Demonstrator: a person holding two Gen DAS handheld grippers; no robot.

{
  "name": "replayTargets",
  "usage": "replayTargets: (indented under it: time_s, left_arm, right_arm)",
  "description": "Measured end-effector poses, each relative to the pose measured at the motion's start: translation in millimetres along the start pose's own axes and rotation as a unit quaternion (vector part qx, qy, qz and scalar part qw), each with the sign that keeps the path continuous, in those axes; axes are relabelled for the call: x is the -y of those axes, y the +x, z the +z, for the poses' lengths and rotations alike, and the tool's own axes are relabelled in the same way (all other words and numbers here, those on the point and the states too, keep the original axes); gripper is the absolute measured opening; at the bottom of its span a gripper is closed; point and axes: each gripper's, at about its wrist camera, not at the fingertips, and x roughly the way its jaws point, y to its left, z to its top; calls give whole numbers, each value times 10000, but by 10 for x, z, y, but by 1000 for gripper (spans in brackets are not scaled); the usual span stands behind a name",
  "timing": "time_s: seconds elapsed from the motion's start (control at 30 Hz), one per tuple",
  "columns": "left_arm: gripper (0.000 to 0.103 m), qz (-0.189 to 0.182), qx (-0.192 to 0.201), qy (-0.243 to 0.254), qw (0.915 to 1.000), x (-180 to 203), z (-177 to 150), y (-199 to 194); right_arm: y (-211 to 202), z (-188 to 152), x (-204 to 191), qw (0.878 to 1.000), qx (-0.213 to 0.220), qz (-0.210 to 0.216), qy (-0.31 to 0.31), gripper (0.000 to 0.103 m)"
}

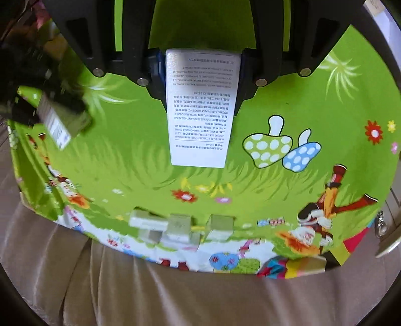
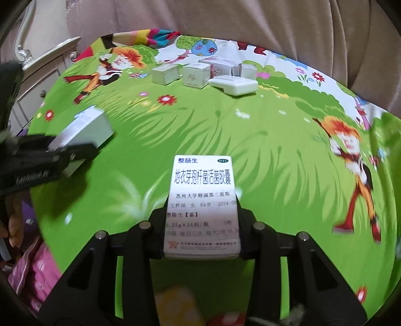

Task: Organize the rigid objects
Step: 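Lift both white boxes and carry them to the storage box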

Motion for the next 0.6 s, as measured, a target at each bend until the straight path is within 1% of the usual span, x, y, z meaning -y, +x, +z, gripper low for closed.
replayTargets:
  time_s: [0.07, 0.1, 0.13, 0.2, 0.23, 0.27, 0.3, 0.4, 0.43, 0.5, 0.57, 0.6]
  left_arm:
    - [43, -10, 270, 63, 9996, 84, 1, -310]
    - [43, 23, 504, 139, 9986, 148, 31, -455]
    - [43, 57, 718, 208, 9972, 208, 59, -589]
    - [43, 111, 1110, 283, 9934, 333, 79, -869]
    - [43, 144, 1408, 319, 9894, 391, 116, -1040]
    - [43, 165, 1620, 340, 9861, 415, 141, -1179]
    - [43, 185, 1854, 362, 9818, 461, 173, -1310]
    - [43, 216, 2448, 426, 9684, 558, 194, -1663]
    - [43, 210, 2675, 459, 9622, 591, 189, -1802]
    - [43, 212, 3020, 531, 9516, 661, 184, -2023]
    - [43, 149, 3192, 548, 9460, 702, 198, -2178]
    - [43, 111, 3276, 538, 9432, 723, 187, -2256]
  right_arm:
    - [-171, -76, 12, 9997, 193, -36, 168, 44]
    - [-285, -86, 28, 9989, 387, -51, 250, 44]
    - [-467, -70, 43, 9967, 739, -123, 307, 44]
    - [-768, -32, 67, 9899, 1309, -366, 392, 44]
    - [-985, -9, 87, 9829, 1731, -406, 473, 44]
    - [-1131, 3, 95, 9767, 2026, -461, 539, 44]
    - [-1332, 8, 99, 9663, 2429, -590, 614, 44]
    - [-1724, 1, 43, 9400, 3246, -817, 657, 44]
    - [-1886, -23, 2, 9265, 3585, -954, 629, 44]
    - [-2123, -55, -63, 9057, 4037, -1182, 535, 44]
    - [-2305, -87, -124, 8893, 4349, -1329, 487, 44]
    - [-2381, -93, -139, 8830, 4464, -1370, 481, 44]
